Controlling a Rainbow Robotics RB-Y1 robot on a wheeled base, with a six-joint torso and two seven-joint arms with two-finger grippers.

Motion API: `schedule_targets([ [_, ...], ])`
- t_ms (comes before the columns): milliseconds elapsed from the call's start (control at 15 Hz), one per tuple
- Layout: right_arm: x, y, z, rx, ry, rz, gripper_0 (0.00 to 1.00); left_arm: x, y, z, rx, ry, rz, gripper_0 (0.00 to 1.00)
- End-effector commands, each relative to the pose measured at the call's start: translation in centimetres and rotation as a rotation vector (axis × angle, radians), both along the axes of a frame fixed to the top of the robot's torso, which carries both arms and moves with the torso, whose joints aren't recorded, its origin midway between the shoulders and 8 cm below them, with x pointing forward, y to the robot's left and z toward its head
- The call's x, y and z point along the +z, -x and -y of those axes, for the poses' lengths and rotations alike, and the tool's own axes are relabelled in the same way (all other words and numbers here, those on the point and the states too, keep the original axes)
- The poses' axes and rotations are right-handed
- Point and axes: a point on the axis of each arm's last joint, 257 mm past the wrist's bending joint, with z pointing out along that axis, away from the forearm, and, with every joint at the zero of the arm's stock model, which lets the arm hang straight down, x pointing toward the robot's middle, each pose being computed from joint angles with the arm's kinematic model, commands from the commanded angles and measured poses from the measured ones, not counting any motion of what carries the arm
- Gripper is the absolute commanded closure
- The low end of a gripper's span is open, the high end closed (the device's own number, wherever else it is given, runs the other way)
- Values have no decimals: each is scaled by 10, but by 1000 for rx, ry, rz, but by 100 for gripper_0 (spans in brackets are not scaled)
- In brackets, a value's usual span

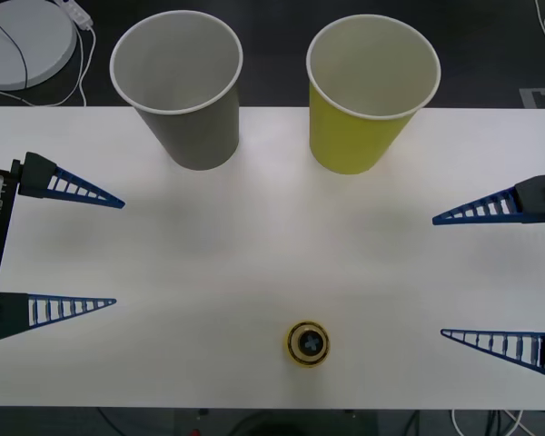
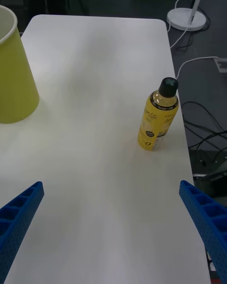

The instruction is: Put the can into the green bin and the plastic bottle into the gray bin

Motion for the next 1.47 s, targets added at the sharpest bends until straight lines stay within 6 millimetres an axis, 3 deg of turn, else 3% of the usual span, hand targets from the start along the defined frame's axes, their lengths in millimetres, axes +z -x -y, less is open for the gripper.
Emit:
schedule_targets([
  [67,-14,-8,17,-14,38,52,0,0,0,0,0,0,0,0],
  [533,-48,-20,70,-38,129,61,0,0,0,0,0,0,0,0],
  [733,-66,-15,89,-36,135,13,0,0,0,0,0,0,0,0],
  [1000,-85,-10,106,-40,95,-13,0,0,0,0,0,0,0,0],
  [1467,-113,17,108,-38,48,-85,0,0,0,0,0,0,0,0],
])
